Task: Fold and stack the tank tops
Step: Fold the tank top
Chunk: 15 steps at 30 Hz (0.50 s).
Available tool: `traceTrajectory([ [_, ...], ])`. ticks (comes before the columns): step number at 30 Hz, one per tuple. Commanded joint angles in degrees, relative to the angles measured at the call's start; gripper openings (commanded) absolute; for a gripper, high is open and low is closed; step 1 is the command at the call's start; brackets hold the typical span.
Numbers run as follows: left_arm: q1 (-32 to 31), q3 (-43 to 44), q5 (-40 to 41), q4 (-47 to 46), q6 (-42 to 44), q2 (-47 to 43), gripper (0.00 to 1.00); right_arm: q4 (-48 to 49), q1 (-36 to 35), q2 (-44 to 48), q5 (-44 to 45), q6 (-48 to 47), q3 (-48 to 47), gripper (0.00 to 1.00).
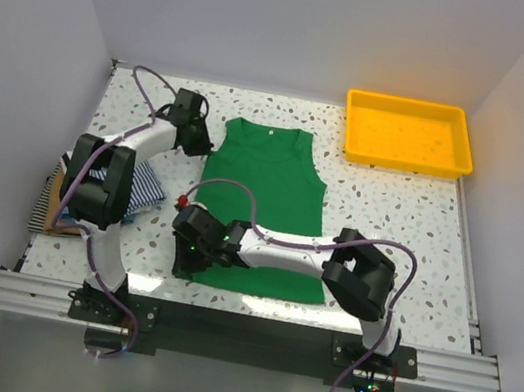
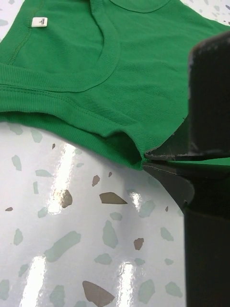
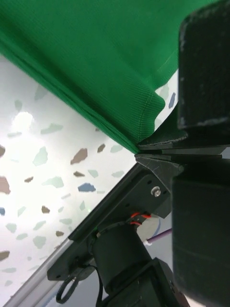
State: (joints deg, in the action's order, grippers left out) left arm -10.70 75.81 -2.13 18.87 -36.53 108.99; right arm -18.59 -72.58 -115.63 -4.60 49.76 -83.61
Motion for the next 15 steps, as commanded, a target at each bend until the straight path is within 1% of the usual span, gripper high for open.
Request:
traceTrajectory([
  [1, -0.72, 2.85, -1.91, -2.7, -0.29, 0.26, 0.0, 3.02, 0.86, 5.76, -1.99, 1.74, 4.84, 0.0],
  [6, -3.53, 5.13, -2.35, -2.53, -1.7, 0.87, 0.0, 4.7, 2.7, 13.92, -0.06, 2.88, 12.93, 0.0],
  [10, -6.34, 7.33, -2.26, -2.44, -2.66, 3.15, 0.0, 6.63, 3.67, 18.67, 1.69, 4.21, 20.84, 0.0],
  [15, -9.24, 10.14, -2.09, -2.0, -3.45, 5.62, 0.0, 7.16, 4.46, 23.43, 4.16, 5.87, 26.91, 0.0],
])
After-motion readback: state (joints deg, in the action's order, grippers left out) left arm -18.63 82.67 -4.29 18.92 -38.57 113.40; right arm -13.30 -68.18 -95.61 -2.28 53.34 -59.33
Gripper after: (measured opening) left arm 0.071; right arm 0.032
